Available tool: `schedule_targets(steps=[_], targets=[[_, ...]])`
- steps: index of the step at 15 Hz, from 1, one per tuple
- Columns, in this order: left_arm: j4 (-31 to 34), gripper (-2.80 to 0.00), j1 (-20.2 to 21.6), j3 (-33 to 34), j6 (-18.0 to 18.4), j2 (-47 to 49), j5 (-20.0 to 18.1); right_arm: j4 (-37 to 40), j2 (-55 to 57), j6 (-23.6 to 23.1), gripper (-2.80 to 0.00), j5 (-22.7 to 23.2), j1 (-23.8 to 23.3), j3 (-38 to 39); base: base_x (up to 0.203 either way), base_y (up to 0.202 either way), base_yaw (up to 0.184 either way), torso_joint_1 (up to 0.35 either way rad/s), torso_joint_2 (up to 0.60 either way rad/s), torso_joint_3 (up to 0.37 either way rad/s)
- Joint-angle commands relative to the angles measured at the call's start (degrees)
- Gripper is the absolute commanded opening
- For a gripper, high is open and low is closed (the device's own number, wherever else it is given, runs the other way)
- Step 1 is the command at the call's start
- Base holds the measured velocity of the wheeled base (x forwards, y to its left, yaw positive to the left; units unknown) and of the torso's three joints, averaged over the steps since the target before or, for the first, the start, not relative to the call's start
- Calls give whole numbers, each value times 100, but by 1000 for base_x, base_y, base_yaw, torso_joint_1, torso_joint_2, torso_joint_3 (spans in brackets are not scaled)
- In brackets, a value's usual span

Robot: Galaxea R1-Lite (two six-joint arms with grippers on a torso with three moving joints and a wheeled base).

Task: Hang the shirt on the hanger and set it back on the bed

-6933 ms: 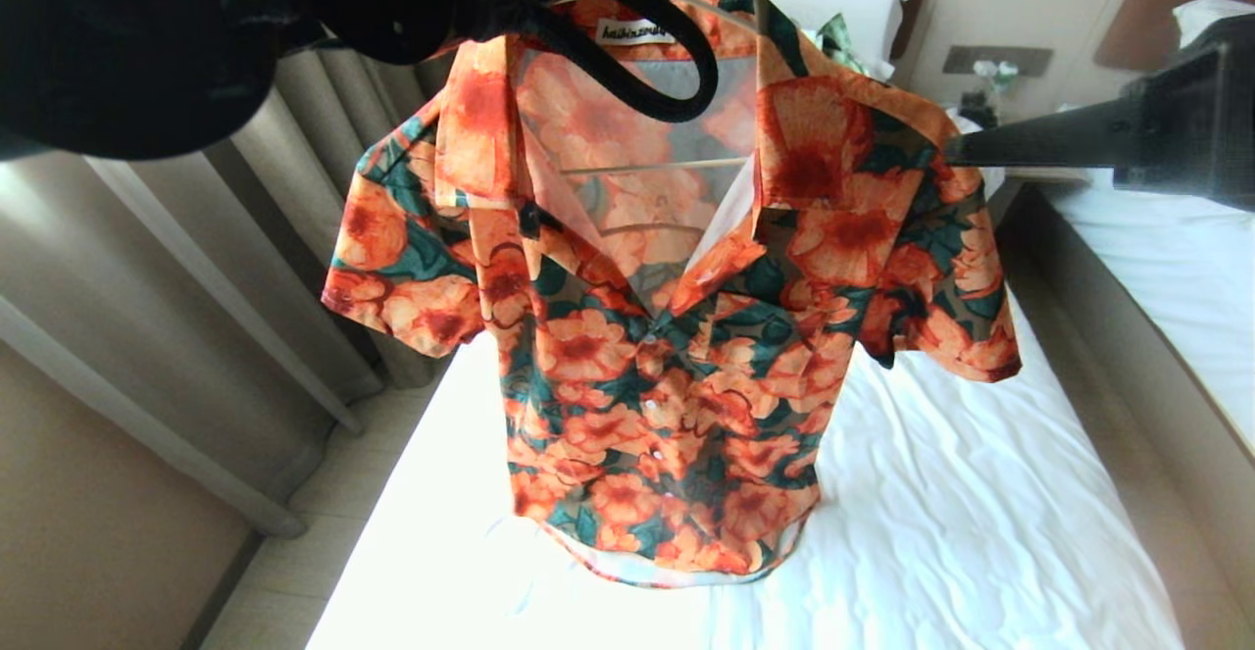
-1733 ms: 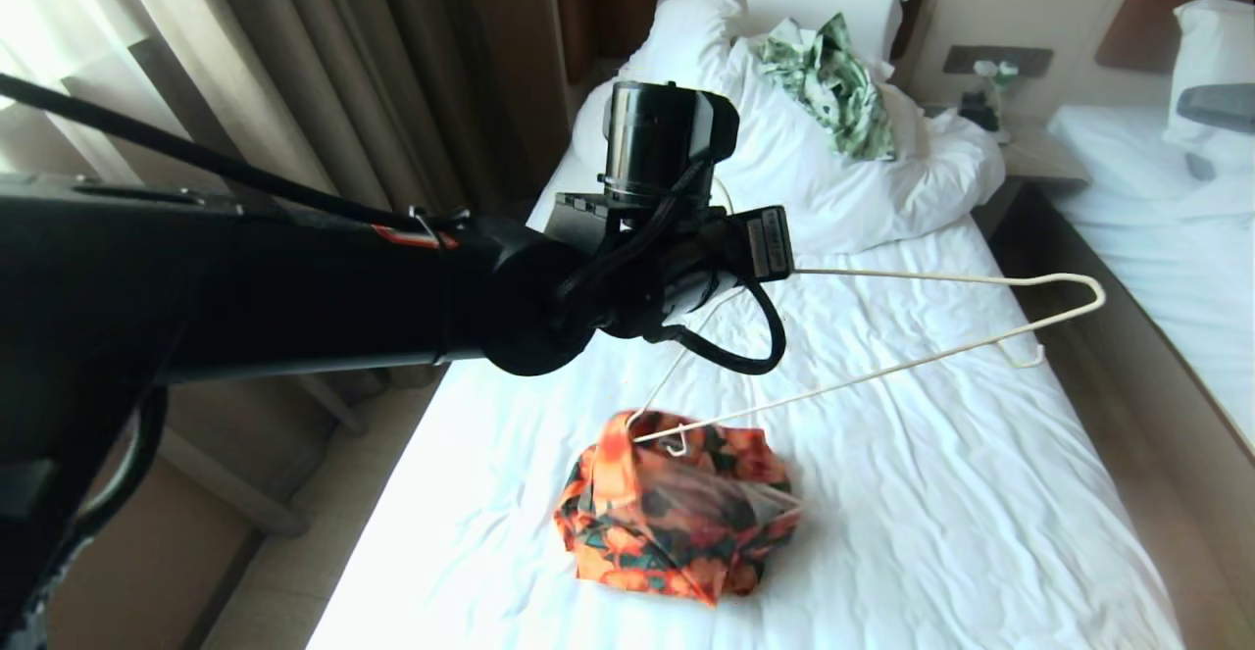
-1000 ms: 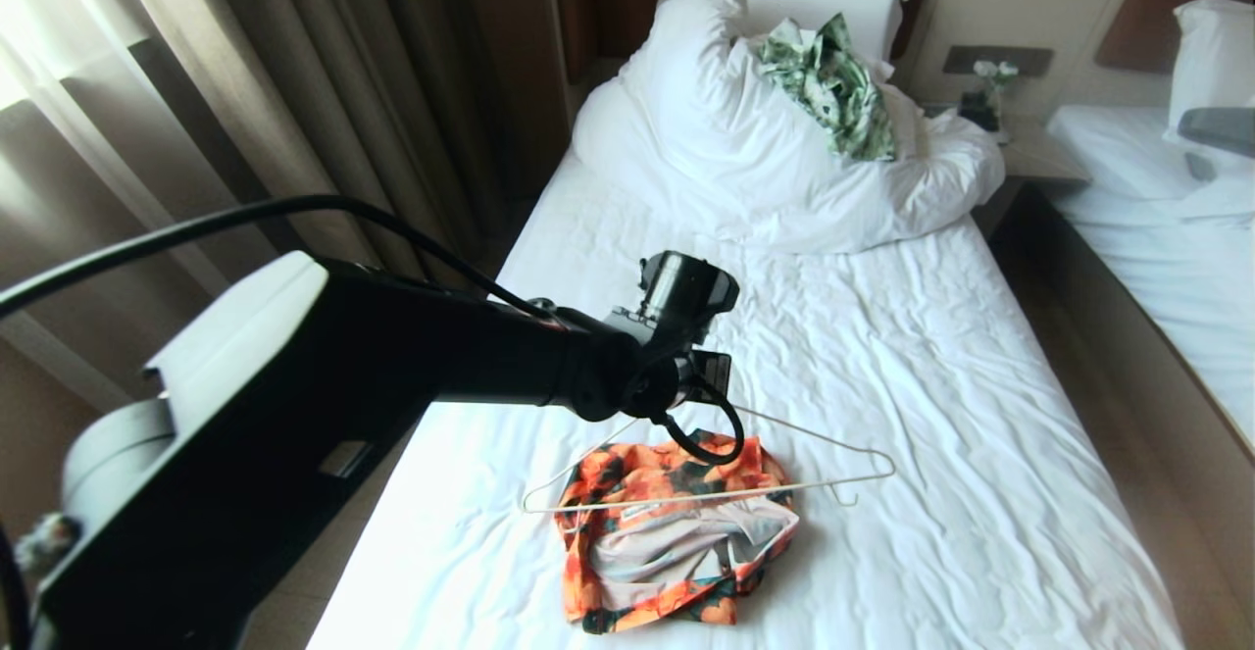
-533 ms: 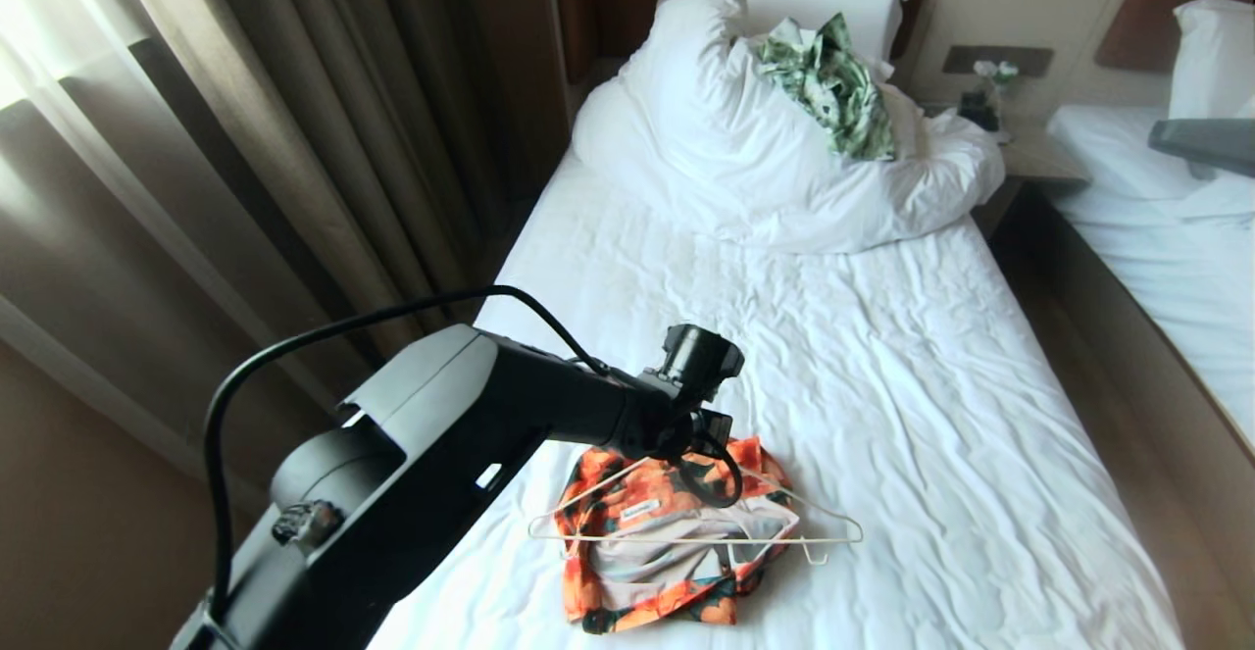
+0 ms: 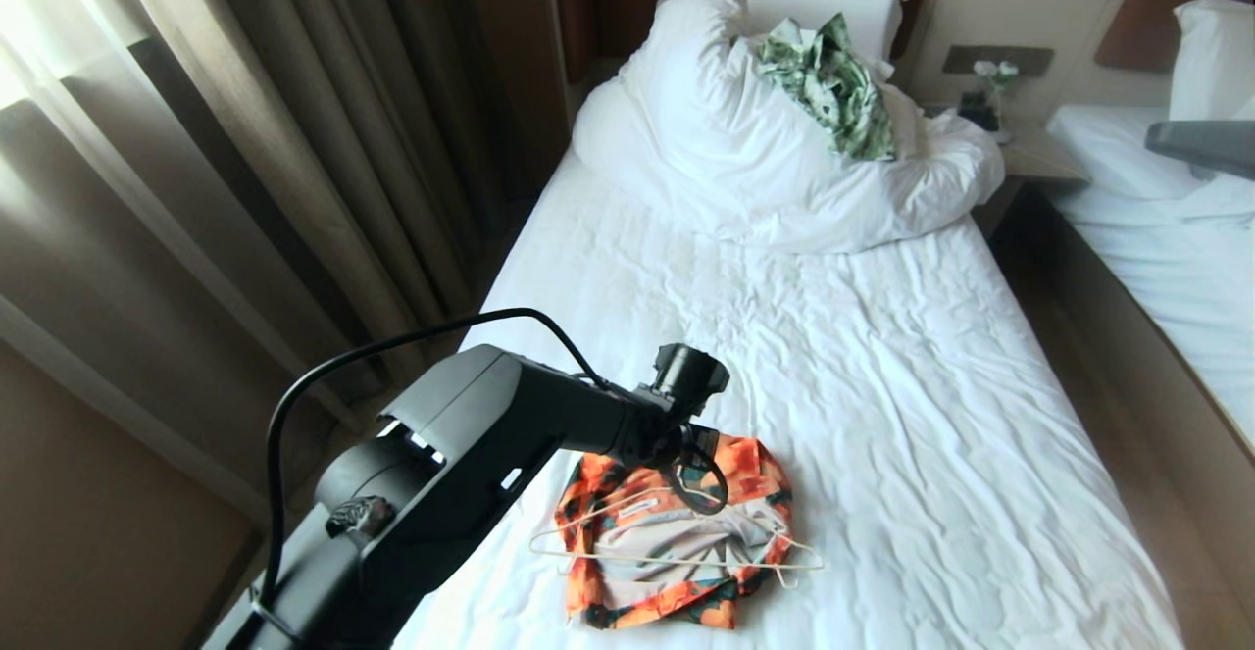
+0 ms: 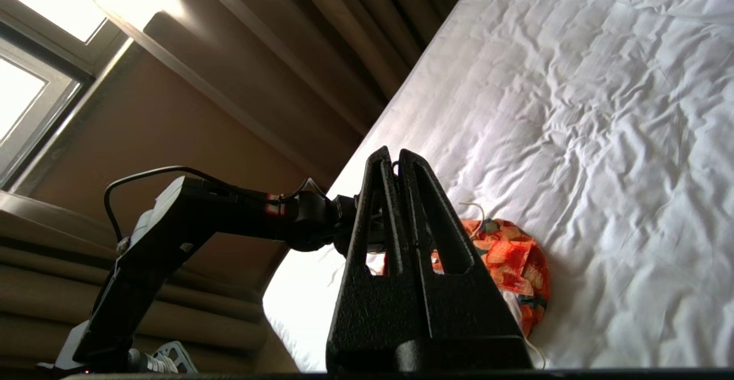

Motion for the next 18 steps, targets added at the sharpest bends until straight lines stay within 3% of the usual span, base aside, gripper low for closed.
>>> schedule_targets(steps=[1, 4, 5, 6, 11, 13, 18], targets=[[7, 0, -19, 288, 0, -211, 16, -12, 0, 3, -280, 23, 81, 33, 0, 0, 0, 0, 0, 0], [-50, 0, -96, 1271, -74, -967, 27, -12, -20, -64, -280, 23, 90, 90, 0, 0, 0, 0, 0, 0], [-125, -177, -109, 1683, -122, -1293, 49, -12, -27, -178, -280, 23, 114, 129, 0, 0, 0, 0, 0, 0], [-284, -280, -113, 2144, -180, -1640, 74, -12, -34, -286, -280, 23, 173, 191, 0, 0, 0, 0, 0, 0], [-1173, -280, 41, 4397, -322, -3949, 247, -7, -337, -893, -280, -26, 643, 684, 0, 0, 0, 0, 0, 0], [-1349, -280, 92, 4951, -325, -5028, 399, 29, -689, -917, -280, -100, 588, 919, 0, 0, 0, 0, 0, 0], [-1468, -280, 235, 5851, -317, -7442, 730, 193, -1814, -913, -280, -865, 402, 1499, 0, 0, 0, 0, 0, 0]])
